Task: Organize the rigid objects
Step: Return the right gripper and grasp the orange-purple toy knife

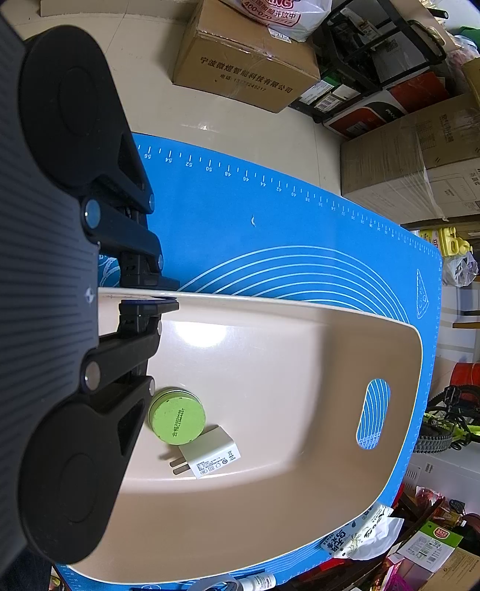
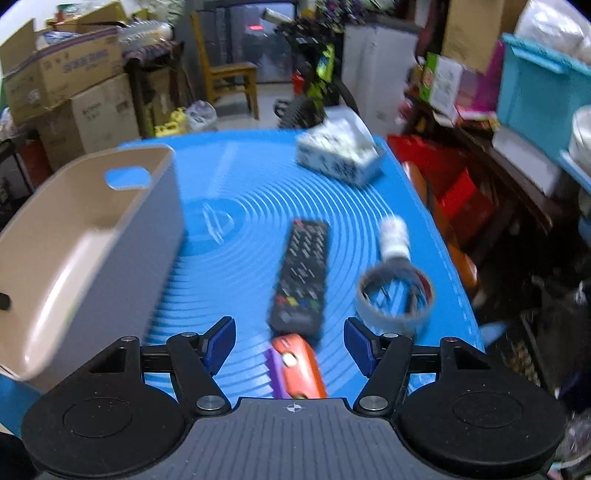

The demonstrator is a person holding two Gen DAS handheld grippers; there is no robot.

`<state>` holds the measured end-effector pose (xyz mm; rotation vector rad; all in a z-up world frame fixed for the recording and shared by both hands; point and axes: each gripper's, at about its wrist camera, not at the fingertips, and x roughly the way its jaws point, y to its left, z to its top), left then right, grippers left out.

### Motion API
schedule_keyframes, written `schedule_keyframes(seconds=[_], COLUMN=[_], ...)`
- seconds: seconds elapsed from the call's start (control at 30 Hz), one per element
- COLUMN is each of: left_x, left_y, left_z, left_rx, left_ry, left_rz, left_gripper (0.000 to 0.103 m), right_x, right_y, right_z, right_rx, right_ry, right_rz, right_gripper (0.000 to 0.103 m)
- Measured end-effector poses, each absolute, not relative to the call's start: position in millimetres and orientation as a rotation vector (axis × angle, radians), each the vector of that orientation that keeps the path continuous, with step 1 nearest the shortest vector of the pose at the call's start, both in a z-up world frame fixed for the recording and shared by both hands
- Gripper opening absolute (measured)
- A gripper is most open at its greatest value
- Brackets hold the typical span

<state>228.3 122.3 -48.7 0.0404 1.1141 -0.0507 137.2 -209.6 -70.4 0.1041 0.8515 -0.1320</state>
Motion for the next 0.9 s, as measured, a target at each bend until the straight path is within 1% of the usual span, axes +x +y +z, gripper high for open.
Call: schedule_keyframes(seconds=[0.17,0.6,0.73,0.77,0.9], left_x=[228.3,228.4,228.4,228.4,228.4], left_y=[122.2,122.0,122.1,122.0,122.0], left_z=[-48.7,-48.8,-48.8,-48.8,-48.9], left_rx=[0.04,0.04,0.04,0.04,0.04], left_ry=[1.114,1.114,1.114,1.114,1.114], left_rz=[-0.051,-0.051,-0.051,-0.051,-0.051], left_gripper=[0.006,0.006,0.006,0.006,0.006], right_x=[135.2,147.8,148.0,147.5,146.4], right_y=[-220.6,-198.6,-195.9,-195.7,-198.5], right_z=[-96.4,-129.6,-134.1,-134.8,-135.7], right_rx=[0.134,0.025,0.003,0.0,0.025], right_ry=[0.879,0.91,0.915,0.911,0.9], right_rz=[-0.133,-0.092,-0.086,-0.089,-0.084], right_gripper=[0.072,0.07,0.06,0.054,0.05])
